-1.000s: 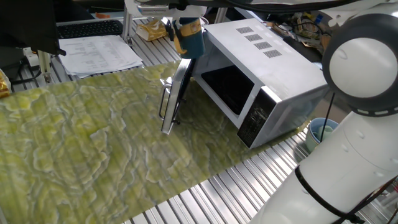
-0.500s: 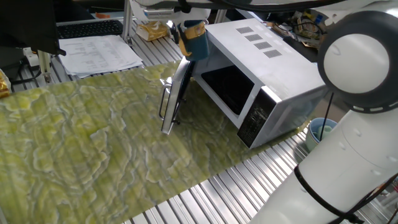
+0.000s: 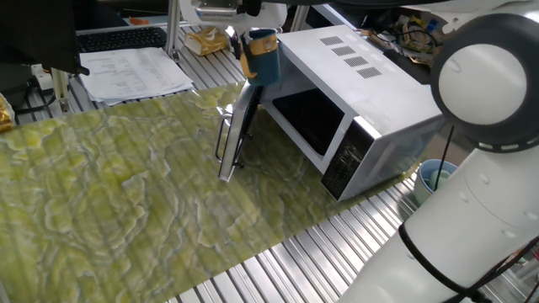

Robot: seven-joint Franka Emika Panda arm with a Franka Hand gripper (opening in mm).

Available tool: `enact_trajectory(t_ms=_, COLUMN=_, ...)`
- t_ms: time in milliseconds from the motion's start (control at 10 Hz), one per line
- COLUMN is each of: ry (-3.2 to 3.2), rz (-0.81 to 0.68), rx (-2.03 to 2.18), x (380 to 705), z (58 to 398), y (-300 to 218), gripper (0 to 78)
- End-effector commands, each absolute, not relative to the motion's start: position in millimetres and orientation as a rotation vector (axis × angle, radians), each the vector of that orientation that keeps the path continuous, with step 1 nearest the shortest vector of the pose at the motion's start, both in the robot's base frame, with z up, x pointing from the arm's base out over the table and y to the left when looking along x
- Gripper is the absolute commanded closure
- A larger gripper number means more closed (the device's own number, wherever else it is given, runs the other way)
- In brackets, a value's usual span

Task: Put the bowl into the microwave

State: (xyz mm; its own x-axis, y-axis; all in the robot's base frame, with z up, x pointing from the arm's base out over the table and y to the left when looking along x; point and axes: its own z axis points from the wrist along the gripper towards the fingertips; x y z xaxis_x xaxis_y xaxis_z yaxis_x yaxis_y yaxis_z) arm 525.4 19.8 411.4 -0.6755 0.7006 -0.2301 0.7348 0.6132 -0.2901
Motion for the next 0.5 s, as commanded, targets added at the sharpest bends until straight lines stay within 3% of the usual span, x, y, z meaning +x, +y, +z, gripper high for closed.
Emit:
enact_trajectory(t_ms=100, ry=2.753, rz=-0.547, rx=1.240, x=516.2, z=423.6, y=10.0, gripper=74.8)
enact_trajectory(t_ms=500, ry=2.746, rz=-0.619, rx=1.232, x=484.1, z=441.3, y=-30.2, gripper=74.8)
